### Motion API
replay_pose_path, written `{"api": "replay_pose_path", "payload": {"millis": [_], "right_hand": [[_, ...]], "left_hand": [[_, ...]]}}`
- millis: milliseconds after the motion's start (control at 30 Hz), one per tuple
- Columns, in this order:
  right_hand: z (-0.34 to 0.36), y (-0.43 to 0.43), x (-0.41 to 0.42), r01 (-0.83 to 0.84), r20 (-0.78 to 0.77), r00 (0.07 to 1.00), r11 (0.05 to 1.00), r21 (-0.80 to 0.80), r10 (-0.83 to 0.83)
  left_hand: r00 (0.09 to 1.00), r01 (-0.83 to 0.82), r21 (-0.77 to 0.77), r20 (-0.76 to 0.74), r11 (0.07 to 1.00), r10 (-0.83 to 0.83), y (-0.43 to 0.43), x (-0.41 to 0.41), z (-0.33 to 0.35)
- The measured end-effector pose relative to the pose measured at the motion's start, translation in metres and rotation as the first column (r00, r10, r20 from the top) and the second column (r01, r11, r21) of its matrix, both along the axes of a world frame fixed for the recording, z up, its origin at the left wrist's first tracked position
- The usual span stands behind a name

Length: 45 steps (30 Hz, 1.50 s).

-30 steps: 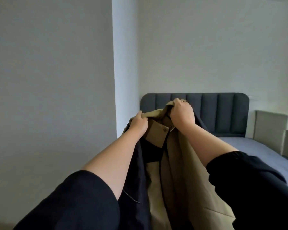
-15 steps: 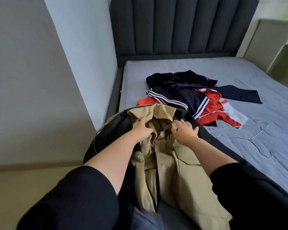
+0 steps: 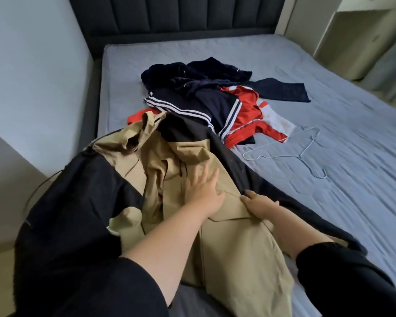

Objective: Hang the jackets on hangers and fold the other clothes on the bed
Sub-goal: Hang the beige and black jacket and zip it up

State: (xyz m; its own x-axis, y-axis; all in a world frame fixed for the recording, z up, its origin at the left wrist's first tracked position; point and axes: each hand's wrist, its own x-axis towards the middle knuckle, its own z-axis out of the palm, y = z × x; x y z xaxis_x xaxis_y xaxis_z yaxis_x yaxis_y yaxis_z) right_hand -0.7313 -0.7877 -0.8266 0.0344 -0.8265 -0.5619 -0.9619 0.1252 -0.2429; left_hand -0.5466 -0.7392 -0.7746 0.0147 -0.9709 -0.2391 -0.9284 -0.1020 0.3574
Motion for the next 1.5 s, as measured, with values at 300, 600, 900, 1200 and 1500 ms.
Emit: {"api": "replay_pose_path", "payload": {"millis": [300, 600, 900, 1200, 1500], "right_hand": [[0.012, -0.063, 0.001, 0.596, 0.653, 0.643, 0.797, -0.098, -0.401], [-0.023, -0.108, 0.011, 0.53, 0.634, -0.423, 0.391, 0.753, -0.648], [-0.016, -0.128, -0.004, 0.5, 0.593, -0.401, 0.376, 0.78, -0.698], [-0.016, -0.087, 0.033, 0.653, 0.602, -0.261, 0.321, 0.686, -0.755], [0.03, -0.001, 0.037, 0.778, 0.817, -0.364, 0.338, 0.531, -0.446]], "left_hand": [[0.999, -0.03, 0.247, -0.018, 0.969, 0.036, -0.007, -0.01, -0.062], [0.984, -0.018, 0.311, -0.162, 0.95, 0.072, -0.015, 0.006, -0.089], [0.991, 0.028, 0.361, -0.131, 0.932, 0.021, -0.018, 0.008, -0.091], [0.983, 0.151, 0.438, 0.025, 0.886, -0.18, 0.002, 0.022, -0.079], [0.993, 0.121, 0.392, -0.032, 0.912, -0.118, 0.053, 0.038, -0.034]]}}
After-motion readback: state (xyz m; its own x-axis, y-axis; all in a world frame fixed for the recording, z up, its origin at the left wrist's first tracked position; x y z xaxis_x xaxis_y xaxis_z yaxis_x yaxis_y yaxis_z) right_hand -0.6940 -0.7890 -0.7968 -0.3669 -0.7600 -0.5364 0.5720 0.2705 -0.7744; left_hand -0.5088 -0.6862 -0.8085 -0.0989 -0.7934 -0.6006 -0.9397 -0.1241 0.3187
